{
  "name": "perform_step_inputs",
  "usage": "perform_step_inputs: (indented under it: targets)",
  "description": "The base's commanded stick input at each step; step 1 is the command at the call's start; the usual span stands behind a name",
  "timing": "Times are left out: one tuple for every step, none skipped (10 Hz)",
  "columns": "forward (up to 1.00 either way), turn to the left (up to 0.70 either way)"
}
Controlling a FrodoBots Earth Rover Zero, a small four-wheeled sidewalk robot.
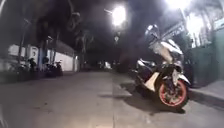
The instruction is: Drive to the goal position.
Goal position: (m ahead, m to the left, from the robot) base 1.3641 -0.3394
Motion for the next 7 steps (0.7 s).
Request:
perform_step_inputs:
  targets:
    - [0.70,0.00]
    - [0.70,0.00]
    - [0.70,0.00]
    - [0.70,0.00]
    - [0.70,0.00]
    - [0.70,0.00]
    - [0.70,0.00]
